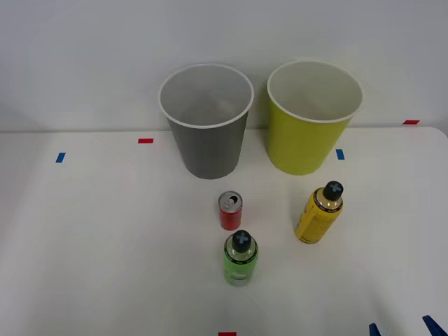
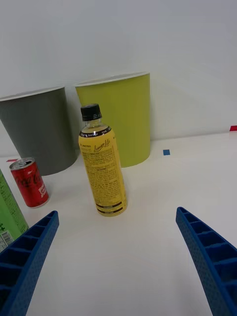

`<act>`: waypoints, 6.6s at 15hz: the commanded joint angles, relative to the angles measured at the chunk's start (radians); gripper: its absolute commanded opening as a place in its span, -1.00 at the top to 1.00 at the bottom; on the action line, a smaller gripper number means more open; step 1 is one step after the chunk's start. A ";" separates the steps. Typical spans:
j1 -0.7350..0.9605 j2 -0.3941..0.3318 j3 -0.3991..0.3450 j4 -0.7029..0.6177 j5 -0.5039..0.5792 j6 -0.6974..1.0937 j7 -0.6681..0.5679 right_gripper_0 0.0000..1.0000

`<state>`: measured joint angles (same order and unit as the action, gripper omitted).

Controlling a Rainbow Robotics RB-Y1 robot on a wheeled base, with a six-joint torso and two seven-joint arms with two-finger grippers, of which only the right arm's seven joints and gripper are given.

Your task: Put cans in the gray bin, plastic bottles in the light green bin

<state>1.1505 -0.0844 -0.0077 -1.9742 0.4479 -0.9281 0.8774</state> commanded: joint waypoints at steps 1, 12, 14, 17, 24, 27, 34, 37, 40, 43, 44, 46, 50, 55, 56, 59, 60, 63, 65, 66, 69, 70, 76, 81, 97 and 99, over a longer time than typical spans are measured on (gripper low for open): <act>0.000 0.000 0.000 0.000 0.000 0.000 0.000 -0.63; 0.000 0.000 0.000 0.000 0.000 0.000 0.000 -0.63; 0.000 0.000 0.000 0.000 0.000 0.000 0.000 -0.63; 0.000 0.000 0.000 0.000 0.000 0.000 0.000 -0.63; 0.000 0.000 0.000 0.000 0.000 0.000 0.000 -0.63; 0.000 0.000 0.000 0.000 0.000 0.000 0.000 -0.63; 0.000 0.000 0.000 0.000 0.000 0.000 0.000 -0.64; 0.000 0.000 0.000 0.000 0.000 0.000 0.000 -0.63; 0.000 0.000 0.000 0.000 0.000 0.000 0.000 -0.63; 0.000 0.000 0.000 0.000 0.000 0.000 0.000 -0.64; -0.017 0.003 0.011 0.034 0.005 0.015 0.002 -0.63; -0.018 -0.009 0.038 0.055 -0.029 0.002 0.018 -0.63; -0.017 -0.025 0.095 0.084 -0.138 -0.035 0.229 -0.63; -0.020 -0.038 0.166 0.092 -0.242 -0.029 0.391 -0.63; -0.029 -0.038 0.170 0.092 -0.249 -0.025 0.396 -0.63; -0.075 -0.038 0.167 0.094 -0.247 0.018 0.388 -0.63; -0.094 -0.038 0.170 0.094 -0.247 0.043 0.394 -0.64; -0.169 -0.038 0.184 0.092 -0.247 0.126 0.393 -0.63; -0.225 -0.040 0.193 0.092 -0.241 0.187 0.394 -0.63; -0.256 -0.040 0.198 0.094 -0.241 0.213 0.396 -0.64; -0.313 -0.037 0.215 0.094 -0.250 0.265 0.394 -0.63; -0.331 -0.034 0.219 0.094 -0.253 0.282 0.394 -0.63; -0.495 -0.017 0.255 0.206 -0.328 0.279 0.431 -0.63; -0.675 0.025 0.229 0.337 -0.361 0.281 0.466 -0.63; -0.815 0.048 0.192 0.360 -0.391 0.423 0.519 -0.92; -0.824 0.055 0.189 0.360 -0.396 0.436 0.523 -1.00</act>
<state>0.3310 -0.0325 0.1829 -1.6138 0.0536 -0.4978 1.3976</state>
